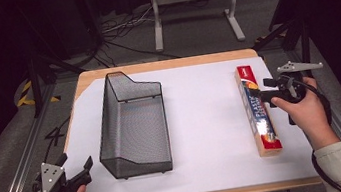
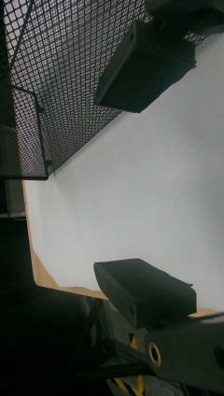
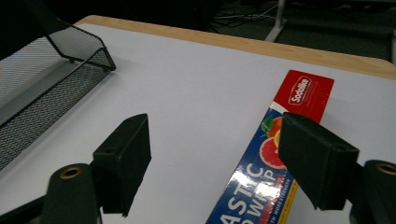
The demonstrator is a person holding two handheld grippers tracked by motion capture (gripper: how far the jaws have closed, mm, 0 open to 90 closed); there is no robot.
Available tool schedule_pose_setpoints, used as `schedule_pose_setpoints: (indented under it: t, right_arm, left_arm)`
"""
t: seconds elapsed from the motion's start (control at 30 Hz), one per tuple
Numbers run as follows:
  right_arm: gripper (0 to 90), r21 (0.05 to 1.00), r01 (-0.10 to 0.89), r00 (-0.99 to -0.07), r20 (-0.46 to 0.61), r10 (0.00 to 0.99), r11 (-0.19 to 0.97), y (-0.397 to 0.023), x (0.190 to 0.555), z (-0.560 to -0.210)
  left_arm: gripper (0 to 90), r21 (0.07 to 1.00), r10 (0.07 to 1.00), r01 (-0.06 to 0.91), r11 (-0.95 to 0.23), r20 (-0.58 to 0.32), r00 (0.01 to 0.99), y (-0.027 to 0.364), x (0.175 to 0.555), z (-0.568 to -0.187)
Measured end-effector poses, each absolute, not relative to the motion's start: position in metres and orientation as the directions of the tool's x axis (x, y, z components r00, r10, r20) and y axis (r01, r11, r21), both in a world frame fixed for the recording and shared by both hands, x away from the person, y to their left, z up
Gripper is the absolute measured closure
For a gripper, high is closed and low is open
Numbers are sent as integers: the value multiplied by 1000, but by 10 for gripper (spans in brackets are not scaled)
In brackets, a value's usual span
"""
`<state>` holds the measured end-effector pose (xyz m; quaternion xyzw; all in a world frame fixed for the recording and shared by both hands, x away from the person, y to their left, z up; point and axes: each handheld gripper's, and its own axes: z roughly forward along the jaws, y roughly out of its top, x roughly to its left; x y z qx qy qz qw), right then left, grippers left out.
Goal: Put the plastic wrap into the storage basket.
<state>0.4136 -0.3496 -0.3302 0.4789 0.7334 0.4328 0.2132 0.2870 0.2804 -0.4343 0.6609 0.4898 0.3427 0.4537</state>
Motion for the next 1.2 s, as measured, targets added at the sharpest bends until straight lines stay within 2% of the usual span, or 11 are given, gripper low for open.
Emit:
schedule_pose_setpoints:
  t: [0.2,0.6,0.9,1.2]
  right_arm:
    - [219,811,567,-395,111,912,146,-352,427,-336]
    - [211,660,747,-272,190,943,83,-354,445,-369]
    - [198,579,811,-235,186,954,86,-353,450,-381]
    - [208,448,892,-179,224,958,62,-348,452,-397]
  left_arm:
    - [183,936,962,337,-100,4,274,282,285,-435]
    - [183,934,962,340,-105,9,272,283,284,-435]
    - [185,934,960,340,-115,16,279,282,285,-436]
    - [191,934,960,338,-121,23,280,282,285,-436]
